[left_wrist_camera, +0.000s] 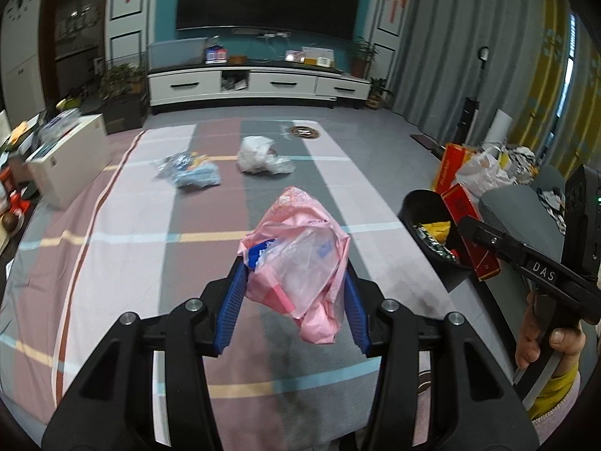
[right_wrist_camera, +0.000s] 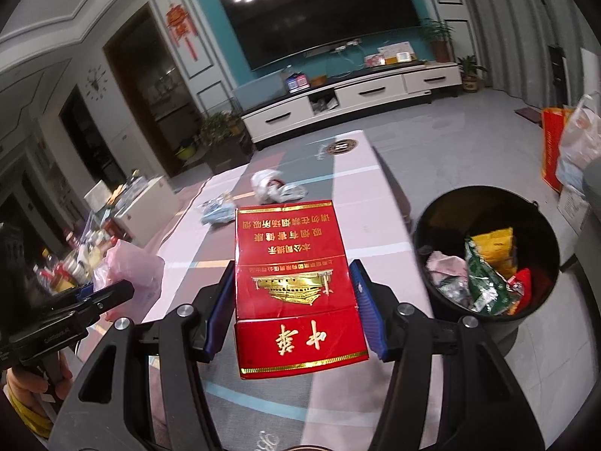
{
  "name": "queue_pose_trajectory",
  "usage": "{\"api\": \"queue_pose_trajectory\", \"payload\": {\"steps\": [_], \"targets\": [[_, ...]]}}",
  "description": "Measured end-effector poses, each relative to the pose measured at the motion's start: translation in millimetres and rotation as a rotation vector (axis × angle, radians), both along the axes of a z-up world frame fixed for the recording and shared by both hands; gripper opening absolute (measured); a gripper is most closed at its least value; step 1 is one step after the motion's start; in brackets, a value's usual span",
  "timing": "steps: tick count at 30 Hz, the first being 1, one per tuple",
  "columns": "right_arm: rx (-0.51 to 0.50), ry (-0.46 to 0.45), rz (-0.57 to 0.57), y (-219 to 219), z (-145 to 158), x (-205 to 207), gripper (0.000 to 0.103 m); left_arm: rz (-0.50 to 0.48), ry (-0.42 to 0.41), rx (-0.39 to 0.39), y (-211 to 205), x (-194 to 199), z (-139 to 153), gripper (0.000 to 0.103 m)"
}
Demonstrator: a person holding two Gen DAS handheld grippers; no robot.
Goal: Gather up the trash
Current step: 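Carry the pink bag and red carton over the black bin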
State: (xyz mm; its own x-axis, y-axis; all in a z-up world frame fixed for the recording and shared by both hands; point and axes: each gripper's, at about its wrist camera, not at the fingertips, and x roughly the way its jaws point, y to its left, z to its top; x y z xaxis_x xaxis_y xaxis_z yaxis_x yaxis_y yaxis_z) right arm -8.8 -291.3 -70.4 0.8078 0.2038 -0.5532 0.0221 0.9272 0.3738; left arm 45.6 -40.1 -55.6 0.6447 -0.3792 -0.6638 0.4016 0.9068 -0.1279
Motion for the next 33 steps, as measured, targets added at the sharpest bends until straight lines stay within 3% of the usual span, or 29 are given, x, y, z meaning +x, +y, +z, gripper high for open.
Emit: {"api": "queue_pose_trajectory", "payload": {"steps": [23, 33], "targets": [[0.117, -0.009, -0.341, -134.4, -24.5, -58.4, 0.059, -0.342, -0.039, 0.015, -165.1, 7.8, 4.5, 0.05], [0.18, 0.003, -0.39, -166.0, -47.9, -53.1, 0.059, -0.437, -0.026, 0.047, -236.0, 34.2, -14.5, 0.05]]}}
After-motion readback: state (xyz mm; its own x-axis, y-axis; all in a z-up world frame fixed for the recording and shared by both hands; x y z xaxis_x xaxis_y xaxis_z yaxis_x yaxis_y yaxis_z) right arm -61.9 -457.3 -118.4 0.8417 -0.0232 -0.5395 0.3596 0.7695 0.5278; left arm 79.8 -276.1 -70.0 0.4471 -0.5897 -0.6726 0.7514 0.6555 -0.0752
